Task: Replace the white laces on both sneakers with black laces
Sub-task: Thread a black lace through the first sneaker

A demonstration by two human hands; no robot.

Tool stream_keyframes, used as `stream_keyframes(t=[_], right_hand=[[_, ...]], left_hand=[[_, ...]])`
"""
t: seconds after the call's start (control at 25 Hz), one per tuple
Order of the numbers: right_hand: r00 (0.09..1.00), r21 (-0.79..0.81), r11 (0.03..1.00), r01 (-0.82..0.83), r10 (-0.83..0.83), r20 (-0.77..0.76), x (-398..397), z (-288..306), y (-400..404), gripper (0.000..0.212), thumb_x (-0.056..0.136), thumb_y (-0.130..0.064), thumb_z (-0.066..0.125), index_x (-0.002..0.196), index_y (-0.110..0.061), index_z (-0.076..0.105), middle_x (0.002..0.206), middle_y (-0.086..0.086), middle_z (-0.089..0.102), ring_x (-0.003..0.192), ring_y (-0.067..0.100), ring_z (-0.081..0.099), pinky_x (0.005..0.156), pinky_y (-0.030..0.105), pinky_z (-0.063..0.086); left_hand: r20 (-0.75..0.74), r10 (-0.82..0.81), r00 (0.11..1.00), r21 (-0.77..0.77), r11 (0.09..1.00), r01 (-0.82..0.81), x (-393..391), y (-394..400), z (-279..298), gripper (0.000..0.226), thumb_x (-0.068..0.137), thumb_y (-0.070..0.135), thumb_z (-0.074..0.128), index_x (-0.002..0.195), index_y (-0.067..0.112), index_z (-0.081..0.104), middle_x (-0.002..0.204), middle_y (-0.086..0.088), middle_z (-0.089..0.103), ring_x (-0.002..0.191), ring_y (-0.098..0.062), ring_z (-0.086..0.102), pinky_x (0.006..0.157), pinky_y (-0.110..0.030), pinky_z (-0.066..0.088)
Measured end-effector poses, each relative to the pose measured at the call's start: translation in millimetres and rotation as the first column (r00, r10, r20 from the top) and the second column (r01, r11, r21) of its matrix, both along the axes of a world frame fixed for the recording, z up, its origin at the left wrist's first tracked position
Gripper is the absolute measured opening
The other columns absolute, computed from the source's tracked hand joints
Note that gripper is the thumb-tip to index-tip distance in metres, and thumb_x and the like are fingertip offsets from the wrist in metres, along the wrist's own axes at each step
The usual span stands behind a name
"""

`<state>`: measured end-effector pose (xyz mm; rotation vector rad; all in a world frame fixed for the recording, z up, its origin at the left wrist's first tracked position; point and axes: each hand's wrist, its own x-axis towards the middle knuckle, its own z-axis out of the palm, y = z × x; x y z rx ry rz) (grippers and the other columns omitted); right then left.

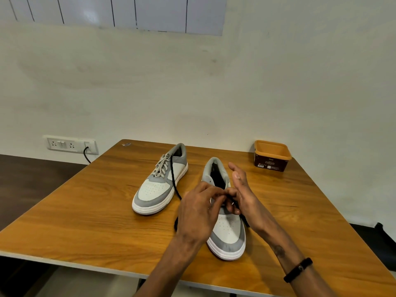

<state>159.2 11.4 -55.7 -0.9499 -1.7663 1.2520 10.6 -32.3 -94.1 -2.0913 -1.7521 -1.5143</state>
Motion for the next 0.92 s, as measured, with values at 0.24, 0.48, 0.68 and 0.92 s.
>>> stream_keyframes(t=[0.24, 0.48, 0.68, 0.92], right_hand=[[1.0, -0.014, 1.0, -0.015, 0.015, -0.016, -0.9, 3.5, -2.3, 0.073, 0.092, -0.081, 0.025, 0.159, -0.053, 0.016, 0.098, -0.007, 0.056, 0.075, -0.001, 0.058, 0.059, 0.014, 0.048], [0.999, -0.046, 0.998, -0.032, 0.03, -0.03, 0.7, 3.9, -1.1, 0.087, 0.075, -0.091, 0.035, 0.155, -0.059, 0.018, 0.122, 0.007, 0.061, 0.106, 0.016, 0.064, 0.065, 0.018, 0.054], [0.998, -0.042, 0.998, -0.051, 0.05, -0.026, 1.9, 4.9, -3.5, 0.083, 0.077, -0.091, 0.033, 0.153, -0.058, 0.026, 0.118, 0.011, 0.067, 0.1, 0.012, 0.071, 0.066, 0.019, 0.053], [0.998, -0.025, 0.998, -0.064, 0.063, -0.004, 0.9, 7.0, -3.9, 0.079, 0.083, -0.088, 0.028, 0.155, -0.053, 0.026, 0.12, 0.016, 0.065, 0.088, 0.009, 0.073, 0.065, 0.019, 0.053]], left_hand=[[0.009, -0.087, 0.996, 0.02, 0.996, 0.086, 1.1, -3.4, 1.7, 0.022, 0.101, 0.038, 0.066, 0.121, 0.035, 0.073, 0.102, 0.016, 0.063, 0.085, -0.001, 0.058, 0.073, -0.024, 0.053], [0.006, -0.131, 0.991, 0.017, 0.991, 0.131, -0.6, -4.2, 0.8, 0.028, 0.101, 0.043, 0.065, 0.125, 0.031, 0.072, 0.104, 0.014, 0.067, 0.091, -0.003, 0.063, 0.076, -0.027, 0.054], [0.044, -0.125, 0.991, 0.037, 0.992, 0.123, -0.6, -4.0, 0.2, 0.027, 0.101, 0.042, 0.065, 0.122, 0.029, 0.075, 0.098, 0.015, 0.067, 0.085, -0.003, 0.062, 0.071, -0.02, 0.052], [0.06, -0.161, 0.985, 0.041, 0.986, 0.159, -0.4, -2.7, 1.3, 0.024, 0.1, 0.037, 0.07, 0.121, 0.029, 0.075, 0.102, 0.012, 0.073, 0.09, -0.005, 0.067, 0.075, -0.025, 0.056]])
